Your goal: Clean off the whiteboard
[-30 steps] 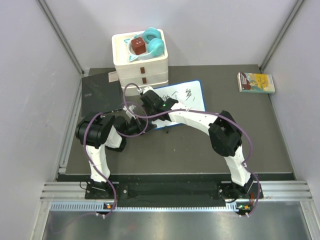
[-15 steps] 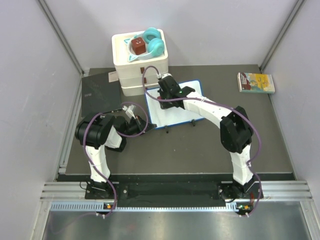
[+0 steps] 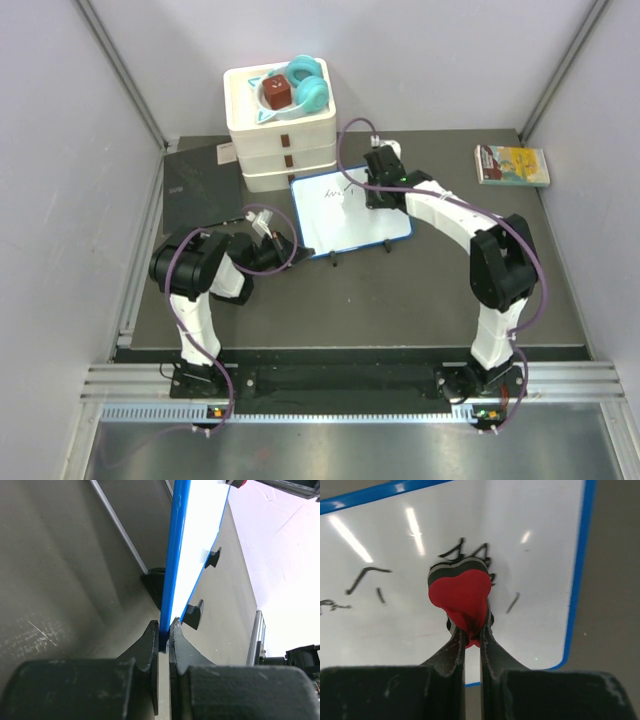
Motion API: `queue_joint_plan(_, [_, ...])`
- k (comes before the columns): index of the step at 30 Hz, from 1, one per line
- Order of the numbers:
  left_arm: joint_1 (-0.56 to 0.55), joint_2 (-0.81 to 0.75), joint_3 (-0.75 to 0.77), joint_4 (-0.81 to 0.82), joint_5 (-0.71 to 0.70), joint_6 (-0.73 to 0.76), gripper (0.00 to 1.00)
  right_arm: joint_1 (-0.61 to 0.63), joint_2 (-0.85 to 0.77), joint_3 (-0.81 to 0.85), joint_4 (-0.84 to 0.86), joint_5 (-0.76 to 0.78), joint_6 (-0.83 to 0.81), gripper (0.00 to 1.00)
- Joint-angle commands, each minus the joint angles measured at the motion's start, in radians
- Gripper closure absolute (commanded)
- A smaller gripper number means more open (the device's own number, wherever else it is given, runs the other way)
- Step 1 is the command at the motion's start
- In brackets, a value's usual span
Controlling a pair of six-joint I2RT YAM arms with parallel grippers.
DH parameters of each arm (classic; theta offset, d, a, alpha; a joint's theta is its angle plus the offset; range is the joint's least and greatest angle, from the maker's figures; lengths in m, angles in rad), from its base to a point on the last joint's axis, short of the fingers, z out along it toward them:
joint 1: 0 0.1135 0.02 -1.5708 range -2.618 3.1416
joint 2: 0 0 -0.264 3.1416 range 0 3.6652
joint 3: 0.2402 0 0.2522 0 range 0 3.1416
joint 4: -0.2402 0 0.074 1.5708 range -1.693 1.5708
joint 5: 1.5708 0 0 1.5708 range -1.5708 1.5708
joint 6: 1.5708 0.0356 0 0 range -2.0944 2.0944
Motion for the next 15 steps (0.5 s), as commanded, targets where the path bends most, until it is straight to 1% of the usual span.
queue_joint_plan(1, [0.013, 0.013, -0.048, -0.239, -0.13, 0.072, 1.0, -0.12, 0.091, -0.091, -0.009, 0.212, 0.011, 1.0])
queue_joint_plan(5, [0.012, 0.013, -0.042, -0.275, -0.145, 0.083, 1.0, -0.163, 0.079, -0.121, 0.017, 0.195, 0.007, 1.0])
queue_joint_plan(11, [0.005, 0.015, -0.028, -0.31, -0.156, 0.089, 1.0, -0.165, 0.078, -0.109, 0.037, 0.185, -0.029, 1.0])
queue_joint_plan(14, [0.005, 0.015, -0.025, -0.321, -0.159, 0.092, 1.0, -0.165, 0.068, -0.105, 0.06, 0.113, -0.056, 1.0])
queue_joint_plan(15, [0.005, 0.015, -0.022, -0.324, -0.16, 0.092, 1.0, -0.163, 0.065, -0.103, 0.079, 0.064, -0.064, 1.0])
